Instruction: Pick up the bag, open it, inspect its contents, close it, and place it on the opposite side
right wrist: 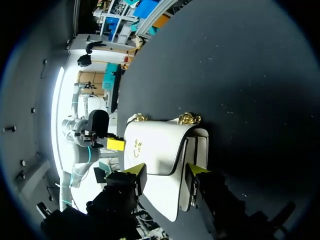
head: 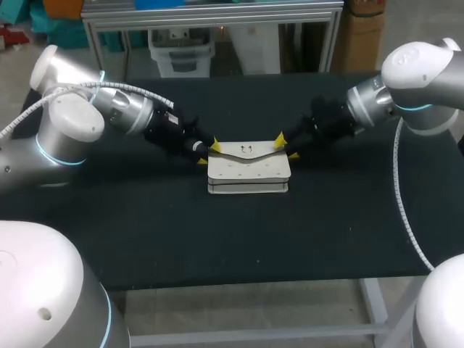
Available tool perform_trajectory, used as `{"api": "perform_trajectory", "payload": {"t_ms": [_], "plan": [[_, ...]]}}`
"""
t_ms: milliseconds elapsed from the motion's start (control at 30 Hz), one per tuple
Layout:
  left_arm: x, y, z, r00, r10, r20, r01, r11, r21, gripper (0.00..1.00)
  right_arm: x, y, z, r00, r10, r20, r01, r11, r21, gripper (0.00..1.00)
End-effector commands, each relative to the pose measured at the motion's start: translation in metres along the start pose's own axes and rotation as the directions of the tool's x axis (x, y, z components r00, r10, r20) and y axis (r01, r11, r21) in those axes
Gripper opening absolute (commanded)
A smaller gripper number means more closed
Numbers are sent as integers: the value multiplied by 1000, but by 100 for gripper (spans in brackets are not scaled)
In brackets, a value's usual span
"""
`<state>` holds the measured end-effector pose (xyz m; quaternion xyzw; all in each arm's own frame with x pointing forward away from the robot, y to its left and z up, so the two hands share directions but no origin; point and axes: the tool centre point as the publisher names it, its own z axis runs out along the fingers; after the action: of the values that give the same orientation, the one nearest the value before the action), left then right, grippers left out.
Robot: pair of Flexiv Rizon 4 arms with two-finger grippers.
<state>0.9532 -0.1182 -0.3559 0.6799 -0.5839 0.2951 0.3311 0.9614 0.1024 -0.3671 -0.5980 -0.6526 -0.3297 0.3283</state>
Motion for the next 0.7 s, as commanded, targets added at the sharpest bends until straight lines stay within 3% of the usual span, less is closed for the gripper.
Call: {"api": "perform_trajectory", "payload": {"t_ms": [33, 100, 233, 267, 333, 367, 700], "plan": [[-2, -7, 9, 999, -34, -2, 34, 999, -4, 39, 0, -3, 4, 1000, 3, 6, -3, 1000, -14, 51], [-3, -9, 10, 999, -53, 7, 53, 999, -3, 28, 0, -3, 6, 1000, 6, 3, -6, 1000, -14, 49], [-3, -10, 15, 995, -95, 30, 95, 995, -4, 25, 0, -3, 10, 1000, 11, -7, -11, 1000, -11, 47], [-3, -10, 17, 995, -96, 31, 96, 995, -4, 20, 0, -3, 11, 1000, 11, -10, -11, 1000, -9, 44], [-4, -10, 18, 993, -112, 30, 112, 994, 2, 1, 0, -3, 13, 1000, 11, -16, -11, 1000, -9, 28], [-4, -10, 18, 994, -110, 19, 110, 994, -2, 0, 0, -3, 13, 1000, 10, -20, -11, 1000, -10, 0], [-3, -8, 15, 994, -109, -6, 110, 993, 31, 0, -4, -1, 13, 999, 28, -31, -28, 1000, -6, 0]]}}
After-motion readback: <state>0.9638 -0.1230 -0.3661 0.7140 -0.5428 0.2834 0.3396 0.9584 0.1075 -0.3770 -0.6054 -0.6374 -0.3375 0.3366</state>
